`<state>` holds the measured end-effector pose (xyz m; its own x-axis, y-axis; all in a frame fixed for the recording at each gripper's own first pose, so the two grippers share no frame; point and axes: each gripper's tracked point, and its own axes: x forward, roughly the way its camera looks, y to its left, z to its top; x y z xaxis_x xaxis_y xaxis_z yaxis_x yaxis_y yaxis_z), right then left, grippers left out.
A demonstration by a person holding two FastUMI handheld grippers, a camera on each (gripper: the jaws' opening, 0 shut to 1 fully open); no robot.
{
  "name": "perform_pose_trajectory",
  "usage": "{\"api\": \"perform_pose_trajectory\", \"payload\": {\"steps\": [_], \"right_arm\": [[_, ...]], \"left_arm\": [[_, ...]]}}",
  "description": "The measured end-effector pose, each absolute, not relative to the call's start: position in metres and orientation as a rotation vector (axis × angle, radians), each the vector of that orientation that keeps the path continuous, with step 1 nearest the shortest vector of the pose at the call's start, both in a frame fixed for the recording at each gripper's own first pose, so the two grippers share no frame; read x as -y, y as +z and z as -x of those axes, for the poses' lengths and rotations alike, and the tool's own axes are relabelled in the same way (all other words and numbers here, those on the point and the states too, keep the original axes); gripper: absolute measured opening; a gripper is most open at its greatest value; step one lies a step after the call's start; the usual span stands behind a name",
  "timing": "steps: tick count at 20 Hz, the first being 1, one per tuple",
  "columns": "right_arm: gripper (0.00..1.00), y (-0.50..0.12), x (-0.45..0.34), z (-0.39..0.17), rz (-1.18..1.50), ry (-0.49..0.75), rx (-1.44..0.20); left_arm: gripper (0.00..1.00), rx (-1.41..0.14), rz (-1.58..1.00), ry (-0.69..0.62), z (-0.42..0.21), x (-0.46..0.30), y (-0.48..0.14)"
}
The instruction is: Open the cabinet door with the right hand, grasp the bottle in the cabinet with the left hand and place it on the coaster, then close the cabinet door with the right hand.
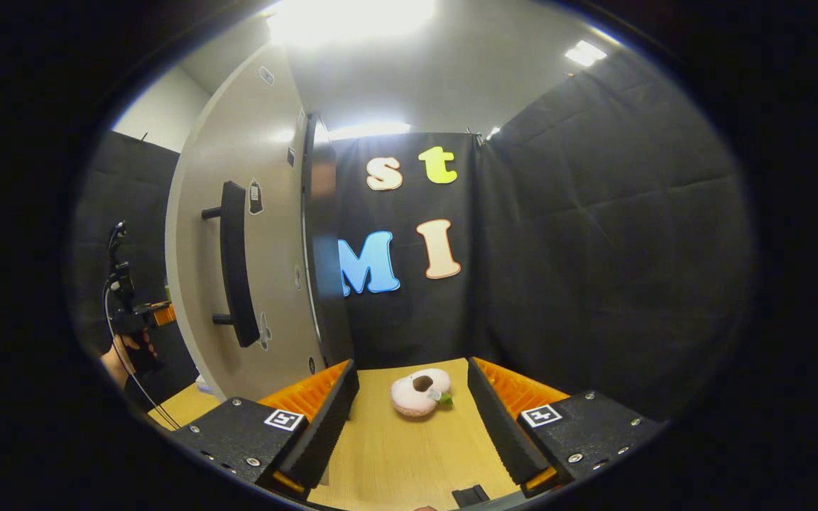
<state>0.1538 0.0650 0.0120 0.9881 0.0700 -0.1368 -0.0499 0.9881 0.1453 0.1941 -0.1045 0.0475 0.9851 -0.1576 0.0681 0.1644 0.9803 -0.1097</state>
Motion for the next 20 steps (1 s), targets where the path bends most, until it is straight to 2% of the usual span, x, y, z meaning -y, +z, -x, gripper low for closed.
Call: {"api": "perform_pose_trajectory", "payload": {"steps": [1, 2, 3, 4, 5, 8, 9, 10, 13, 14, 16, 17, 20], "right_arm": [[0.95, 0.012, -0.064, -0.155, -0.144, 0.065, -0.141], [0.95, 0.012, -0.063, -0.154, -0.140, 0.066, -0.138], [0.95, 0.011, -0.062, -0.155, -0.132, 0.067, -0.136], [0.95, 0.011, -0.062, -0.155, -0.127, 0.068, -0.136], [0.95, 0.011, -0.064, -0.156, -0.128, 0.072, -0.136], [0.95, 0.013, -0.069, -0.158, -0.135, 0.089, -0.130], [0.95, 0.013, -0.070, -0.159, -0.134, 0.091, -0.128], [0.95, 0.013, -0.071, -0.158, -0.135, 0.093, -0.127], [0.95, 0.012, -0.074, -0.161, -0.148, 0.095, -0.127], [0.95, 0.011, -0.075, -0.161, -0.149, 0.094, -0.130], [0.95, 0.010, -0.075, -0.162, -0.141, 0.089, -0.133], [0.95, 0.009, -0.075, -0.162, -0.137, 0.087, -0.136], [0.95, 0.005, -0.077, -0.163, -0.136, 0.086, -0.152]], "left_arm": [[0.63, 0.054, 0.118, -0.152, -0.186, 0.101, 0.041], [0.67, 0.053, 0.121, -0.144, -0.178, 0.097, 0.038], [0.63, 0.054, 0.126, -0.134, -0.170, 0.093, 0.034], [0.63, 0.050, 0.133, -0.128, -0.161, 0.090, 0.028], [0.67, 0.043, 0.140, -0.122, -0.153, 0.086, 0.019], [0.67, 0.029, 0.151, -0.100, -0.130, 0.073, -0.003], [0.72, 0.022, 0.150, -0.092, -0.124, 0.071, -0.012], [0.63, 0.015, 0.146, -0.085, -0.119, 0.067, -0.020], [0.67, -0.009, 0.137, -0.084, -0.104, 0.063, -0.045], [0.72, -0.017, 0.139, -0.082, -0.099, 0.061, -0.055], [0.72, -0.039, 0.156, -0.073, -0.088, 0.056, -0.080], [0.67, -0.049, 0.167, -0.069, -0.084, 0.057, -0.091], [0.67, -0.062, 0.177, -0.067, -0.075, 0.060, -0.117]]}}
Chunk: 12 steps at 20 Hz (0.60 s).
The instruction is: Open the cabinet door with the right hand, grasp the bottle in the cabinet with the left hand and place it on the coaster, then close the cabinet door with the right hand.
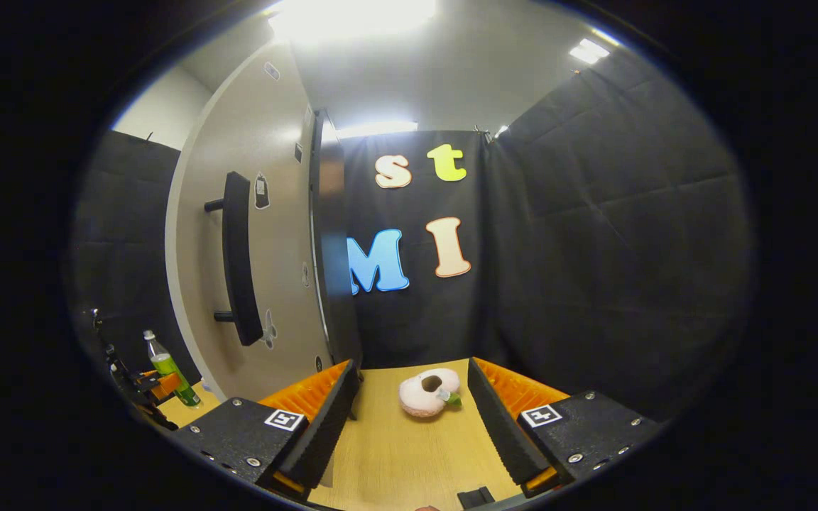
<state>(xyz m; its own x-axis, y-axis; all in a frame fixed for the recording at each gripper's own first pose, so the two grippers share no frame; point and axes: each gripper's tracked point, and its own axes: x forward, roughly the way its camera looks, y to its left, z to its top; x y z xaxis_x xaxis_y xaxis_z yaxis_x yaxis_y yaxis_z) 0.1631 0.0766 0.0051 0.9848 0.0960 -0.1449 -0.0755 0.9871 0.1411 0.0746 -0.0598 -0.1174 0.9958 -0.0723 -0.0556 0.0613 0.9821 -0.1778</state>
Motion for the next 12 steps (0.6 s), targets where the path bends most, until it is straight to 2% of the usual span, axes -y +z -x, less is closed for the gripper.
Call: {"api": "perform_pose_trajectory", "payload": {"steps": [1, 2, 5, 7, 8, 10, 11, 12], "right_arm": [[0.92, 0.004, -0.077, -0.164, -0.138, 0.085, -0.155], [0.95, 0.003, -0.077, -0.164, -0.141, 0.082, -0.157], [0.95, -0.001, -0.077, -0.166, -0.144, 0.080, -0.170], [0.95, -0.005, -0.077, -0.166, -0.143, 0.076, -0.179], [0.95, -0.006, -0.077, -0.166, -0.143, 0.076, -0.187], [0.95, -0.008, -0.078, -0.167, -0.147, 0.076, -0.198], [0.95, -0.009, -0.079, -0.168, -0.146, 0.076, -0.200], [0.95, -0.009, -0.079, -0.167, -0.143, 0.077, -0.203]], "left_arm": [[0.67, -0.068, 0.178, -0.066, -0.070, 0.060, -0.128], [0.67, -0.073, 0.178, -0.061, -0.067, 0.060, -0.137], [0.68, -0.090, 0.163, -0.042, -0.058, 0.059, -0.166], [0.72, -0.113, 0.154, -0.035, -0.052, 0.061, -0.188], [0.67, -0.136, 0.154, -0.033, -0.048, 0.063, -0.202], [0.68, -0.172, 0.160, -0.032, -0.043, 0.066, -0.226], [0.72, -0.187, 0.157, -0.032, -0.041, 0.067, -0.235], [0.68, -0.198, 0.147, -0.032, -0.041, 0.069, -0.244]]}}
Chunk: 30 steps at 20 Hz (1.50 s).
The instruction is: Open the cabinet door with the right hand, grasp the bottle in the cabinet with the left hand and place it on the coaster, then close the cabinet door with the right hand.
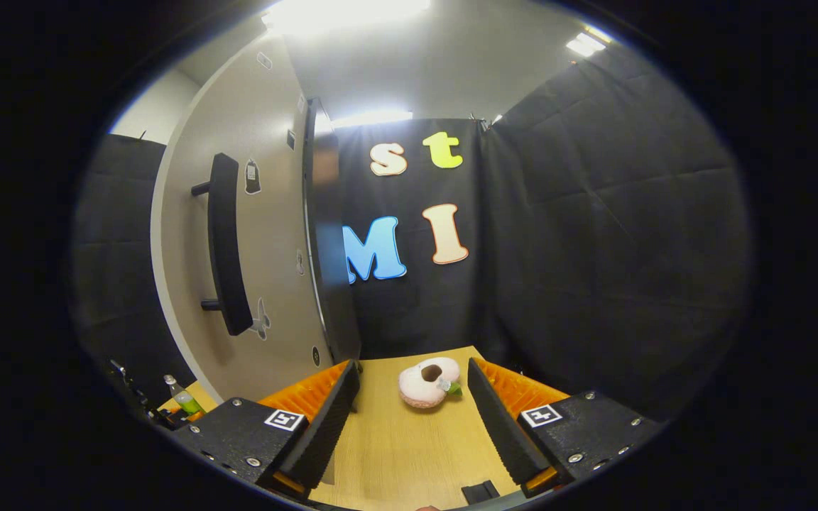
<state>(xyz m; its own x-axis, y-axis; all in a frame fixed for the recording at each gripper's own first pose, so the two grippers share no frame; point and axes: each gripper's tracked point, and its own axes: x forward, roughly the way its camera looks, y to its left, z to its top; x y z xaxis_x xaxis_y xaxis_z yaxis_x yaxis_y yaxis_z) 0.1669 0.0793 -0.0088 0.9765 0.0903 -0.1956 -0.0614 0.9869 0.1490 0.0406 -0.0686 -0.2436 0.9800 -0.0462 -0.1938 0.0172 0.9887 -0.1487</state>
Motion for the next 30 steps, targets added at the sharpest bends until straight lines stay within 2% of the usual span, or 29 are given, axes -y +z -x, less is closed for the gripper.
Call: {"api": "perform_pose_trajectory", "payload": {"steps": [1, 2, 5, 6, 7, 8, 9, 10, 11, 12, 13, 16, 17, 19, 22, 30], "right_arm": [[0.95, -0.010, -0.080, -0.168, -0.137, 0.077, -0.206], [0.95, -0.009, -0.081, -0.169, -0.131, 0.078, -0.207], [0.95, -0.010, -0.085, -0.170, -0.113, 0.081, -0.209], [0.95, -0.011, -0.087, -0.170, -0.109, 0.085, -0.213], [0.95, -0.012, -0.089, -0.171, -0.105, 0.088, -0.217], [0.95, -0.012, -0.090, -0.171, -0.104, 0.093, -0.219], [0.95, -0.013, -0.093, -0.171, -0.103, 0.097, -0.220], [0.95, -0.013, -0.095, -0.173, -0.104, 0.102, -0.220], [0.95, -0.013, -0.099, -0.175, -0.103, 0.107, -0.219], [0.95, -0.014, -0.101, -0.176, -0.099, 0.112, -0.218], [0.95, -0.015, -0.102, -0.176, -0.095, 0.115, -0.217], [0.95, -0.014, -0.104, -0.178, -0.100, 0.124, -0.213], [0.95, -0.014, -0.104, -0.178, -0.104, 0.126, -0.210], [0.95, -0.011, -0.104, -0.181, -0.116, 0.134, -0.200], [0.95, 0.000, -0.098, -0.186, -0.136, 0.134, -0.174], [0.95, 0.045, -0.098, -0.204, -0.152, 0.152, -0.084]], "left_arm": [[0.72, -0.213, 0.137, -0.034, -0.039, 0.069, -0.254], [0.68, -0.227, 0.129, -0.033, -0.037, 0.069, -0.263], [0.68, -0.245, 0.127, -0.029, -0.030, 0.070, -0.279], [0.72, -0.223, 0.125, -0.027, -0.031, 0.069, -0.274], [0.63, -0.231, 0.121, -0.026, -0.029, 0.070, -0.278], [0.72, -0.224, 0.117, -0.024, -0.028, 0.071, -0.276], [0.72, -0.228, 0.116, -0.022, -0.025, 0.073, -0.278], [0.68, -0.231, 0.118, -0.019, -0.023, 0.072, -0.277], [0.68, -0.235, 0.117, -0.016, -0.022, 0.072, -0.277], [0.72, -0.241, 0.118, -0.015, -0.020, 0.072, -0.277], [0.69, -0.248, 0.113, -0.013, -0.018, 0.072, -0.277], [0.70, -0.269, 0.067, -0.006, -0.017, 0.073, -0.273], [0.77, -0.275, 0.052, -0.004, -0.014, 0.074, -0.270], [0.82, -0.281, 0.027, -0.004, -0.014, 0.075, -0.261], [0.83, -0.303, 0.020, -0.013, -0.013, 0.078, -0.243], [0.82, -0.216, 0.049, -0.009, 0.009, 0.064, -0.133]]}}
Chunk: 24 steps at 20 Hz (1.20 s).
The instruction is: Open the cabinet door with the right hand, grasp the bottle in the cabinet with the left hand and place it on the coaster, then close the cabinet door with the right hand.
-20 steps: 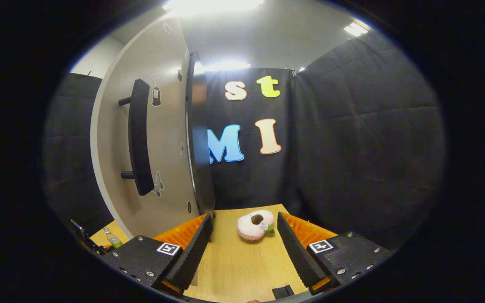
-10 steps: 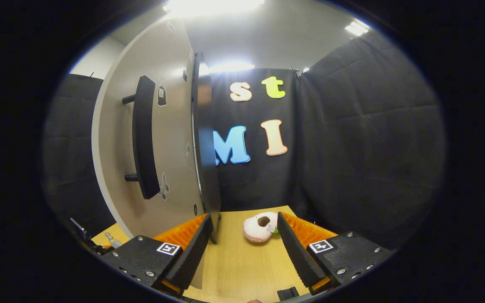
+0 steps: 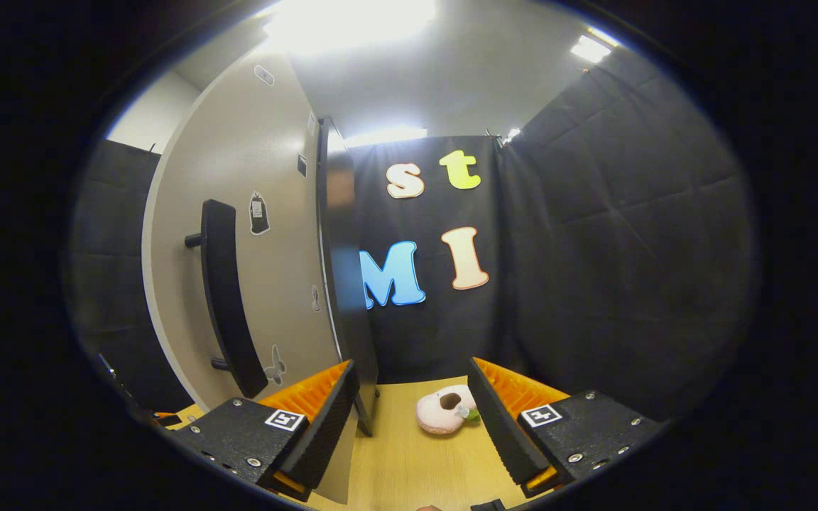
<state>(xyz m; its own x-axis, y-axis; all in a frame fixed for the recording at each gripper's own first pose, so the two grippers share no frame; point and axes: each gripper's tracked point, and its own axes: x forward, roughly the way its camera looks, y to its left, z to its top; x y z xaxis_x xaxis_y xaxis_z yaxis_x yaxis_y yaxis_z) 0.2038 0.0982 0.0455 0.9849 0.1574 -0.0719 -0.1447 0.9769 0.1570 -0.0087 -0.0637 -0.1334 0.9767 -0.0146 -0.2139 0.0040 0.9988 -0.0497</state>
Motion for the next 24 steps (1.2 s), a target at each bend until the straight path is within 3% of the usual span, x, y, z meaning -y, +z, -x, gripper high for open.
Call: {"api": "perform_pose_trajectory", "payload": {"steps": [3, 5, 7, 8, 9, 13, 14, 16, 17, 18, 19, 20, 24], "right_arm": [[0.95, 0.061, -0.116, -0.202, -0.156, 0.160, -0.051], [0.95, 0.064, -0.125, -0.199, -0.141, 0.147, -0.047], [0.93, 0.069, -0.124, -0.195, -0.096, 0.097, -0.036], [0.89, 0.070, -0.122, -0.193, -0.080, 0.066, -0.034], [0.93, 0.070, -0.123, -0.191, -0.071, 0.042, -0.036], [0.92, 0.072, -0.132, -0.187, -0.057, -0.002, -0.039], [0.92, 0.072, -0.138, -0.188, -0.062, -0.001, -0.042], [0.92, 0.073, -0.154, -0.186, -0.062, 0.003, -0.045], [0.92, 0.075, -0.165, -0.173, -0.055, 0.007, -0.044], [0.92, 0.076, -0.175, -0.169, -0.048, 0.011, -0.041], [0.92, 0.076, -0.183, -0.168, -0.048, 0.015, -0.040], [0.92, 0.077, -0.191, -0.166, -0.050, 0.021, -0.040], [0.92, 0.078, -0.226, -0.165, -0.050, 0.051, -0.038]], "left_arm": [[0.87, -0.171, 0.079, 0.000, 0.009, 0.046, -0.095], [0.82, -0.138, 0.095, 0.008, 0.008, 0.029, -0.072], [0.87, -0.101, 0.089, 0.019, 0.003, 0.007, -0.052], [0.82, -0.085, 0.090, 0.022, 0.002, -0.003, -0.044], [0.82, -0.076, 0.090, 0.015, 0.001, -0.009, -0.042], [0.86, -0.064, 0.086, 0.004, -0.005, -0.040, -0.043], [0.82, -0.063, 0.093, 0.001, -0.006, -0.047, -0.044], [0.87, -0.064, 0.101, 0.000, -0.007, -0.059, -0.047], [0.82, -0.066, 0.100, -0.002, -0.008, -0.066, -0.049], [0.86, -0.071, 0.097, 0.000, -0.008, -0.073, -0.052], [0.82, -0.072, 0.094, -0.001, -0.008, -0.080, -0.055], [0.86, -0.071, 0.095, 0.002, -0.008, -0.087, -0.055], [0.82, -0.072, 0.100, 0.012, -0.005, -0.114, -0.061]]}}
